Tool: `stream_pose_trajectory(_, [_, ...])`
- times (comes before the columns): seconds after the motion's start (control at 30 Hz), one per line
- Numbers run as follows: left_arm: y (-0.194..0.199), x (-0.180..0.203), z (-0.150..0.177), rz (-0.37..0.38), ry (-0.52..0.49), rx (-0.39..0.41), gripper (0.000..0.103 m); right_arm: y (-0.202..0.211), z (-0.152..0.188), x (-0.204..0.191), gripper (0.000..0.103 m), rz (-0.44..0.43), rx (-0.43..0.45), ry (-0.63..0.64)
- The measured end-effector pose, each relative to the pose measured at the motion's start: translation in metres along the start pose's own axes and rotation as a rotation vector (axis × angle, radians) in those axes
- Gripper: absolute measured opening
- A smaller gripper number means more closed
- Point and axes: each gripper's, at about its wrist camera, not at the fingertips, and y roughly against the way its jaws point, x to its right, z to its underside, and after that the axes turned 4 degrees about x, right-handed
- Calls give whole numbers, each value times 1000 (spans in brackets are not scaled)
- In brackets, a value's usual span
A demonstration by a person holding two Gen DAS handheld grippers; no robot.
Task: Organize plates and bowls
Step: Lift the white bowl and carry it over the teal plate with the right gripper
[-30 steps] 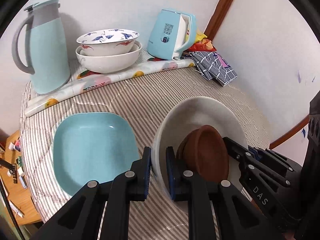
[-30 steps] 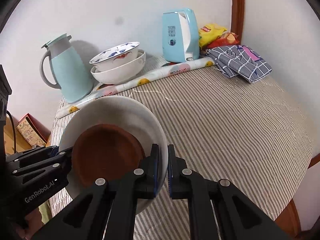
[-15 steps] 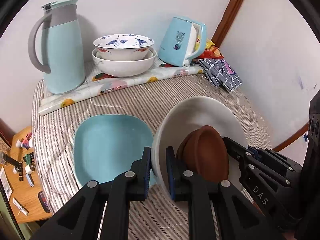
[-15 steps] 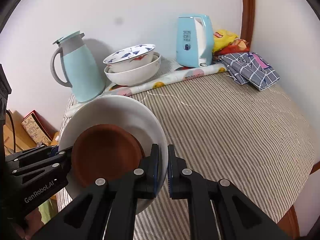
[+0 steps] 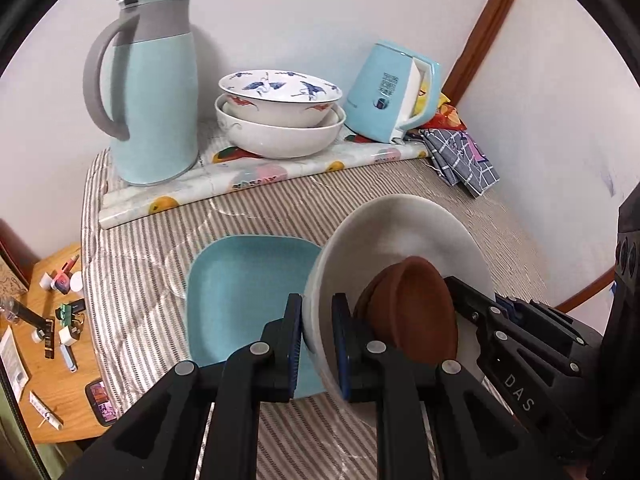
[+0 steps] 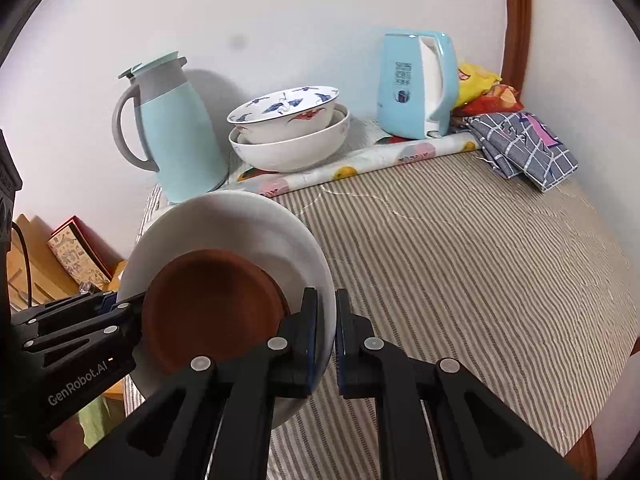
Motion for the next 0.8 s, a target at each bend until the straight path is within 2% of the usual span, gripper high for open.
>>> stream_pose_trajectory(0.47, [-2, -30, -1, -35, 27, -7, 15, -19, 0, -25, 8, -32, -24, 26])
stream_pose_trajectory(0.8, [-17, -55, 6, -53, 65, -39, 15, -45, 6, -40, 8, -51, -70, 38])
